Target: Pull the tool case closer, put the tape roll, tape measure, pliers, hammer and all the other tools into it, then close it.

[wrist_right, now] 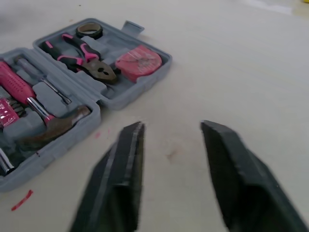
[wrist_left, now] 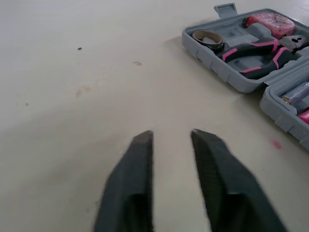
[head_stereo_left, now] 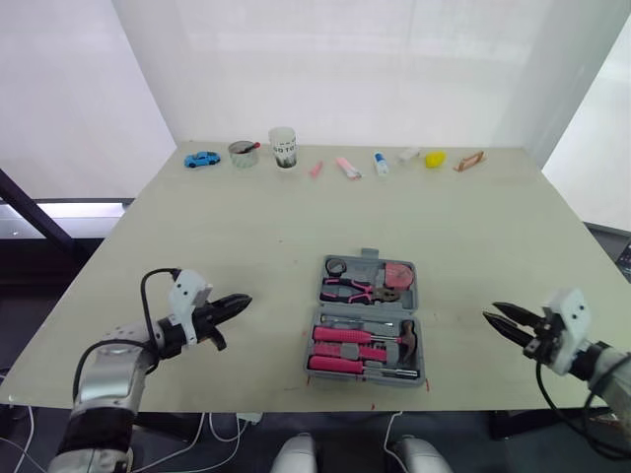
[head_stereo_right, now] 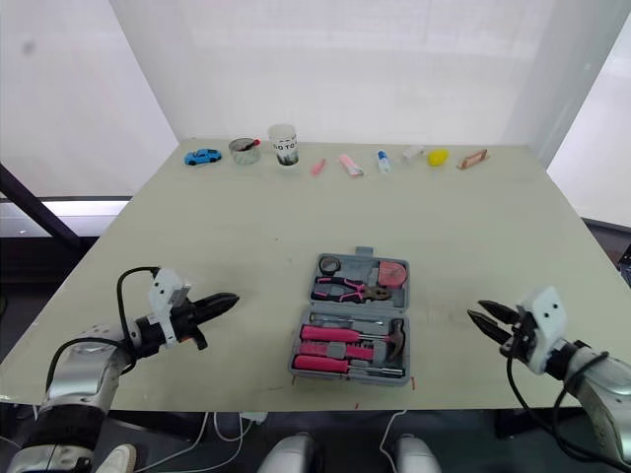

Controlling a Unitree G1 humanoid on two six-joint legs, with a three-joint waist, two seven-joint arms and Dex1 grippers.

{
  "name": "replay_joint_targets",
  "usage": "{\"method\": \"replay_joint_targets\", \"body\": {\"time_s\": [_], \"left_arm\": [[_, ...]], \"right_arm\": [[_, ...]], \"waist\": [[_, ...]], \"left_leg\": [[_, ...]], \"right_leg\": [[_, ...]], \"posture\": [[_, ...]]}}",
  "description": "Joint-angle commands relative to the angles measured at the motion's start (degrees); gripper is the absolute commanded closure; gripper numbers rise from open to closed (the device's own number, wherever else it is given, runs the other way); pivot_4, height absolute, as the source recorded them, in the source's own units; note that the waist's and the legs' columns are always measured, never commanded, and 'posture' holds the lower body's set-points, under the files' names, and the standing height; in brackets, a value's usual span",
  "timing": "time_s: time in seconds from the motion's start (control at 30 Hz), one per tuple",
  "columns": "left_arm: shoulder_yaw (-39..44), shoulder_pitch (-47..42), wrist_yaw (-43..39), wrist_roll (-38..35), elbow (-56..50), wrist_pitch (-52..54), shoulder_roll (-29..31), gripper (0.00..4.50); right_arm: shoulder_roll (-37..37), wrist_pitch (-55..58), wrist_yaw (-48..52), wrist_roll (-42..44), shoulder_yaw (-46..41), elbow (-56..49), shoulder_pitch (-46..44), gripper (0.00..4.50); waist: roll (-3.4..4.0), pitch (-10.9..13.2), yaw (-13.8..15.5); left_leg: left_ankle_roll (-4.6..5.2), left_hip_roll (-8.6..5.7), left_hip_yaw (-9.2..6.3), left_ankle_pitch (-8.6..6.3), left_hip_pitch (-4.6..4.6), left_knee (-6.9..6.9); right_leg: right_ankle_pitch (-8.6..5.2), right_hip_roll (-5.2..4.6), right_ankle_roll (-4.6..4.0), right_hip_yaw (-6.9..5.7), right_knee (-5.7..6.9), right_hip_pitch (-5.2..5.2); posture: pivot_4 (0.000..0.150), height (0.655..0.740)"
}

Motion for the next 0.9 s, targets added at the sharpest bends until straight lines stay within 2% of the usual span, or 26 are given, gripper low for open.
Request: {"method": "replay_joint_targets", "body": {"time_s": [0.03,0.4,0.63,0.9], "left_arm": [[-1.5,-4.4,-2.9,1.7,5.5,-4.6,0.1,4.50],[-8.5,-18.7,-11.2,7.1,25.4,-8.7,-3.6,4.50],[-10.8,-25.4,-10.9,11.5,33.9,-11.1,-6.0,4.50],[-11.8,-28.3,-10.0,14.4,38.5,-13.4,-7.9,4.50]], "right_arm": [[-1.6,-0.6,2.1,-2.1,1.9,1.6,-1.7,4.46],[-0.7,-6.8,6.6,-11.0,12.1,16.4,-14.2,4.46],[1.6,-8.9,7.4,-14.9,16.5,21.7,-19.9,4.46],[5.0,-12.7,6.3,-19.1,20.2,27.0,-23.5,4.46]], "waist": [[-0.01,0.0,-0.1],[-0.02,0.0,-0.6],[-0.07,0.0,-0.7],[-0.07,0.0,-1.6]], "left_leg": [[0.00,0.00,0.00,0.00,-0.02,0.00],[0.01,-0.01,-0.03,0.00,-0.03,0.00],[0.01,-0.01,-0.07,0.00,-0.08,0.01],[0.01,-0.01,-0.09,0.00,-0.09,0.00]], "right_leg": [[0.00,0.00,0.00,0.00,-0.01,-0.01],[0.13,0.11,0.22,0.01,0.01,-0.01],[0.14,0.12,0.24,-0.01,0.01,-0.02],[0.14,0.11,0.25,-0.01,0.02,-0.02]], "posture": [[0.150,0.7400],[0.150,0.7400],[0.150,0.7400],[0.150,0.7400]]}}
